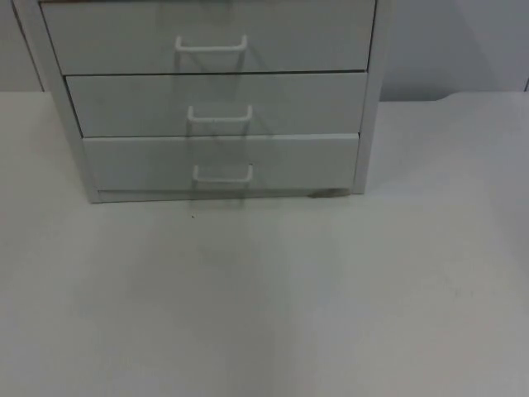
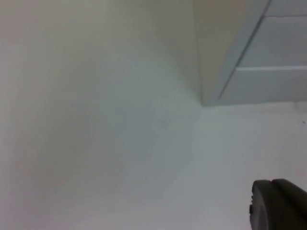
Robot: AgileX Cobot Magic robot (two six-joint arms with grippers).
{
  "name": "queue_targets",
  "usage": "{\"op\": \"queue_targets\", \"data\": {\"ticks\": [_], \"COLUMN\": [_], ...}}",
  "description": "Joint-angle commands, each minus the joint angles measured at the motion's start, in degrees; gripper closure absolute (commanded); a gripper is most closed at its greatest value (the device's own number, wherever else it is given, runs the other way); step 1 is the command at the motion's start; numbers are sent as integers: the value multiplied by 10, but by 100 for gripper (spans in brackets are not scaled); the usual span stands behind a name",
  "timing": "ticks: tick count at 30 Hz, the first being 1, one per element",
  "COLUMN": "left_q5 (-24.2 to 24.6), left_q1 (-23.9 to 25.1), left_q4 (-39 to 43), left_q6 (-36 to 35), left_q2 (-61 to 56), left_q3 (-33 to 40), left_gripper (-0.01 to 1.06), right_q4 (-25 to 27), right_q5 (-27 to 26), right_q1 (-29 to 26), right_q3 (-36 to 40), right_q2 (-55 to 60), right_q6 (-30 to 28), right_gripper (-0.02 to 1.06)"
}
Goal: Open the drawer with the left hand, place the block into the drawer with the right hand, then close the drawer with the left hand.
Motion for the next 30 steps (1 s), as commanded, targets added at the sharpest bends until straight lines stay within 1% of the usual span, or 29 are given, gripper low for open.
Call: {"op": "queue_targets", "data": {"ticks": [1,2,4,5,6,8,9,10,11,15,17,18,21,22,24,25,27,28,29,30], "left_q5": [5,7,9,9,11,25,35,46,46,67,75,75,90,93,113,113,143,153,159,164], "left_q1": [1,1,1,1,1,1,1,1,1,1,1,1,1,1,1,1,1,1,1,1], "left_q4": [-24,-37,-56,-56,-70,-87,-95,-102,-102,-126,-134,-134,-133,-133,-133,-133,-130,-127,-124,-122], "left_q6": [15,20,38,38,51,77,86,95,95,109,121,121,122,122,122,122,122,122,122,122], "left_q2": [-8,-15,-40,-40,-53,-90,-106,-126,-126,-203,-242,-242,-298,-303,-331,-331,-357,-368,-379,-385], "left_q3": [3,3,3,3,3,3,3,3,3,3,3,3,3,3,3,3,3,3,3,3], "left_gripper": [105,105,105,105,105,105,105,105,105,105,105,105,105,105,105,105,105,105,105,105], "right_q4": [15,34,96,96,128,172,183,191,191,194,192,192,187,179,140,140,64,14,-2,-30], "right_q5": [1,-1,-2,-2,-2,-2,-2,-1,-1,9,23,23,31,31,37,37,50,63,70,83], "right_q1": [-1,-1,-1,-1,-1,-1,-1,-1,-1,-1,-1,-1,-1,-1,-2,-2,-2,-2,-2,-2], "right_q3": [0,0,0,0,0,0,0,0,0,0,0,0,9,14,24,24,34,41,42,42], "right_q2": [-3,-3,-14,-14,-20,-41,-53,-64,-64,-119,-146,-146,-177,-189,-210,-210,-234,-251,-258,-270], "right_q6": [-16,-42,-106,-106,-142,-199,-214,-225,-225,-249,-249,-249,-232,-220,-178,-178,-93,-41,-24,4], "right_gripper": [24,24,24,24,24,24,24,24,24,24,24,24,24,24,25,25,25,26,27,28]}}
